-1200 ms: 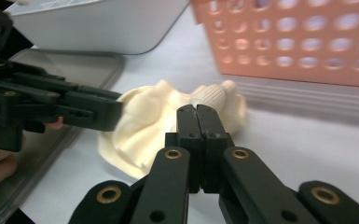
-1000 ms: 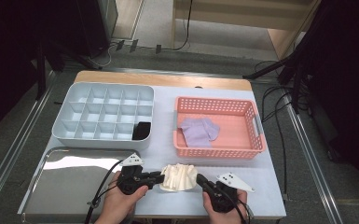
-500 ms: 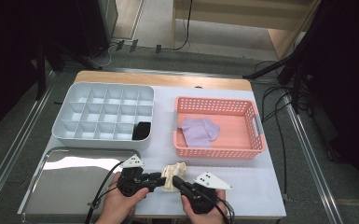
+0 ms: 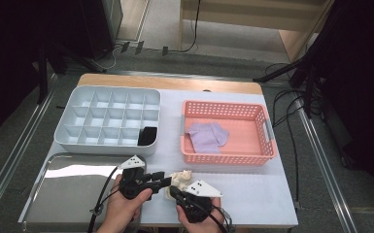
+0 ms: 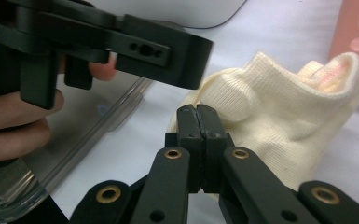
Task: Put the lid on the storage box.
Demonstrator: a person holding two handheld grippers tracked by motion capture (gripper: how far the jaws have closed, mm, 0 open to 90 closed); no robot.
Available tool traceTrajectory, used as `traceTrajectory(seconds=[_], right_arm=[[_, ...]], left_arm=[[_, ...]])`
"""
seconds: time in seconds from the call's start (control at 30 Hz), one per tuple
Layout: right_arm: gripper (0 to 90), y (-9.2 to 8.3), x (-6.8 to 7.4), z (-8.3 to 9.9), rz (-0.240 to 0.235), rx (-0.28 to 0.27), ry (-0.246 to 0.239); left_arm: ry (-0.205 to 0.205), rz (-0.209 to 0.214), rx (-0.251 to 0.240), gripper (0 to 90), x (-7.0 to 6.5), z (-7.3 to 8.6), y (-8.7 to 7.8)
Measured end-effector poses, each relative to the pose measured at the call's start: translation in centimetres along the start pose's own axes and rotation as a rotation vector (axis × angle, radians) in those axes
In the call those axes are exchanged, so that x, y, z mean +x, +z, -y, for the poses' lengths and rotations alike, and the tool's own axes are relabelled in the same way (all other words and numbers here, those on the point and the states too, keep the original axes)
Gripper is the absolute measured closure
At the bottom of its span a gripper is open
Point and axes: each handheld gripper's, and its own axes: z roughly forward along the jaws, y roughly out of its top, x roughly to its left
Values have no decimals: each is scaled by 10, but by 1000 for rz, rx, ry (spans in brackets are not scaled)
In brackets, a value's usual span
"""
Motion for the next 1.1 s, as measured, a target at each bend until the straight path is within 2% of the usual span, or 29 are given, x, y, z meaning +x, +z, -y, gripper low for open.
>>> traceTrajectory(seconds=[0.1, 0.23, 0.27, 0.33, 0.4, 0.47, 0.53, 0.6, 0.67, 0.73, 0.77, 0.83, 0.9, 0.97, 1.07, 1.1], right_arm=[[896, 1, 1, 2, 0, 11, -12], [888, 5, 4, 7, 9, 34, -41], [884, 6, 3, 7, 10, 34, -46], [864, 5, 3, 7, 3, 33, -40], [801, 0, 3, 7, -7, 31, -34], [784, -9, 3, 7, -13, 9, -35], [774, -21, 0, 7, 3, -21, -28], [716, -31, -9, 9, 57, -69, 18], [657, -32, -21, 14, 130, -102, 94], [622, -27, -28, 17, 123, -80, 166], [616, -24, -30, 18, 106, -78, 169], [643, -18, -31, 18, 94, -64, 172], [714, -12, -32, 17, 81, -29, 179], [803, -12, -34, 15, 69, -12, 182], [843, -15, -37, 12, 98, -8, 158], [849, -16, -39, 11, 120, -12, 149]], left_arm=[[-3, 1, 30, 500, -1, 1, 8], [-10, -14, 22, 476, -2, -1, 12], [-5, -39, 33, 509, -2, -1, 13], [-16, -44, 42, 593, 0, -2, 14], [-16, -52, 50, 656, 1, -1, 16], [-17, -46, 52, 699, 1, -2, 17], [-15, -44, 57, 735, 2, -1, 18], [-13, -48, 58, 762, 2, -1, 19], [-10, -53, 60, 769, 1, 0, 19], [-8, -53, 63, 769, 1, 0, 20], [-13, -52, 62, 769, 0, 0, 20], [-19, -51, 66, 768, -2, 1, 21], [-17, -50, 66, 769, -3, 1, 22], [-29, -31, 62, 771, -2, 1, 23], [-41, -5, 65, 780, -3, 2, 24], [-26, -5, 69, 784, -5, 3, 26]])
